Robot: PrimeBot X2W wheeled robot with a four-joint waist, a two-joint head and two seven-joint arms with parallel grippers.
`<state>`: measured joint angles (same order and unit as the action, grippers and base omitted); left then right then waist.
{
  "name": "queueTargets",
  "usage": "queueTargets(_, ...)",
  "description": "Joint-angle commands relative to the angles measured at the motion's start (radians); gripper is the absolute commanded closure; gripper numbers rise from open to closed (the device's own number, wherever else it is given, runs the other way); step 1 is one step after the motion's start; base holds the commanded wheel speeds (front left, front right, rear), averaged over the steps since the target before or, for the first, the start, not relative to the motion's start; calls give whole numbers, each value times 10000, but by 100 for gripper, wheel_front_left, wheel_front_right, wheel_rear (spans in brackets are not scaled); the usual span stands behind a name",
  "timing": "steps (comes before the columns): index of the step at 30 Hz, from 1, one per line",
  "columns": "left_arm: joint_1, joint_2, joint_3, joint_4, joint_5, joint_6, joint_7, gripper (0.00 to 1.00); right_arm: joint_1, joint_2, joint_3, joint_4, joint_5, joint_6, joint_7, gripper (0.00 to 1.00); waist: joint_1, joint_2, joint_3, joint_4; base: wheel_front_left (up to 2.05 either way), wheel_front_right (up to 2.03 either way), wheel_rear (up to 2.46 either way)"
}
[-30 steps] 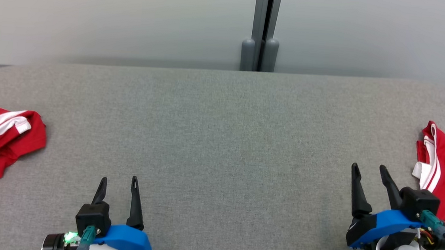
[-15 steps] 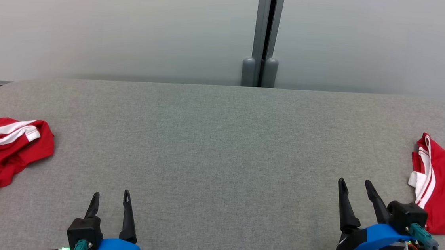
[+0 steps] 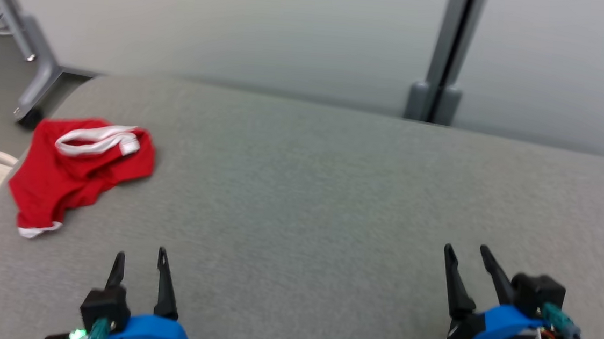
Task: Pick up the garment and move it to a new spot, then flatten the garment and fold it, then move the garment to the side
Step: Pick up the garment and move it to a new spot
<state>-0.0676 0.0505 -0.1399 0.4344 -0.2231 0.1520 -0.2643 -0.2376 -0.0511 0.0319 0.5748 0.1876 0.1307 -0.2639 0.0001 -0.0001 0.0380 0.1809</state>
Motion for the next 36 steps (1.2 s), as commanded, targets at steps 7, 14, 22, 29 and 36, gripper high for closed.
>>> queueTargets(7, 194, -5, 432, -105, -69, 111, 1, 0, -87, -18, 345, 114, 72, 1, 0, 0, -1, 1, 536, 1860, 0, 0, 0)
queueTargets(14, 353, -2, 834, -205, -248, 234, 1, 0, -245, -18, 684, 126, 34, 1, 1, 0, -1, 1, 677, 2637, 0, 0, 0)
queueTargets(22, 256, -5, 1167, -212, -341, 208, 1, 0, -306, -21, 886, 76, -44, 1, 1, 0, -1, 1, 865, 2790, 0, 0, 0)
queueTargets(29, -601, -7, 1682, 181, -407, 306, 1, 0, -651, -33, 1147, -178, -313, 1, 0, 0, -1, 1, 1493, 2333, 0, 0, 0)
queueTargets(36, -2356, 281, 2683, 1149, -35, 434, 1, 0, -1134, -365, 1654, -858, -219, 1, 0, 0, -1, 1, 2411, 1605, 0, 0, 0)
